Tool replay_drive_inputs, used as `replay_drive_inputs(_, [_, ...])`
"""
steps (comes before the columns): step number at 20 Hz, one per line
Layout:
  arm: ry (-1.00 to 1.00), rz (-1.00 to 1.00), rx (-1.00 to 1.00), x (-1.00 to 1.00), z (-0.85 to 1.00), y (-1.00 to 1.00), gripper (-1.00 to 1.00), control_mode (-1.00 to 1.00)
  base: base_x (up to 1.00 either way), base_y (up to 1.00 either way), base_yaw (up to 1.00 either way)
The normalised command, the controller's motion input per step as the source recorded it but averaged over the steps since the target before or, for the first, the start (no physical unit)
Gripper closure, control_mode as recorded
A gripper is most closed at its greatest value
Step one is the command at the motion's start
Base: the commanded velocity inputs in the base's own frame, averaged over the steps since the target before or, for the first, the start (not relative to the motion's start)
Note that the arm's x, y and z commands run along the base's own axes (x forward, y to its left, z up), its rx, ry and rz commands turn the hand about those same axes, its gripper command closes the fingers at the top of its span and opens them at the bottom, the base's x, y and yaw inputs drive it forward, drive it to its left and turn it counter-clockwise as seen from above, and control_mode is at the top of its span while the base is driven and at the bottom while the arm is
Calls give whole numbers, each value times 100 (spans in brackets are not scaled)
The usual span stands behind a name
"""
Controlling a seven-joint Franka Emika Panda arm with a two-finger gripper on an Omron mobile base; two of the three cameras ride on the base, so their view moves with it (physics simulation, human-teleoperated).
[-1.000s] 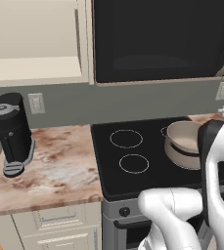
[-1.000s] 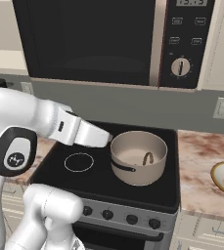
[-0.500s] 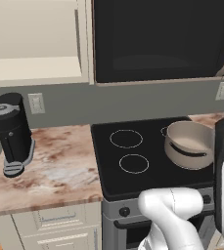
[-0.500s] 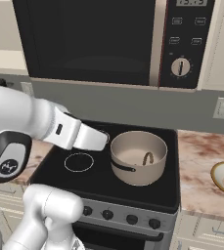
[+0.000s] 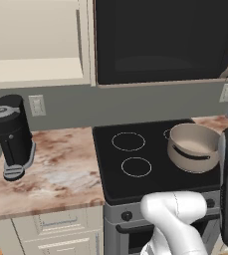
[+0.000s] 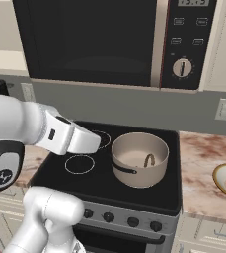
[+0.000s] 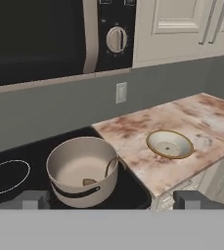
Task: Open the cabinet and move the ladle to the pot. Then close the cabinet.
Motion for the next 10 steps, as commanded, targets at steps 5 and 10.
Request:
replay_drive_inputs(5, [-1,10,0,-4,18,8,-100,-100,0,0,0])
replay_drive_inputs(10, [0,11,1,-2,0,10,-100,-100,0,0,0])
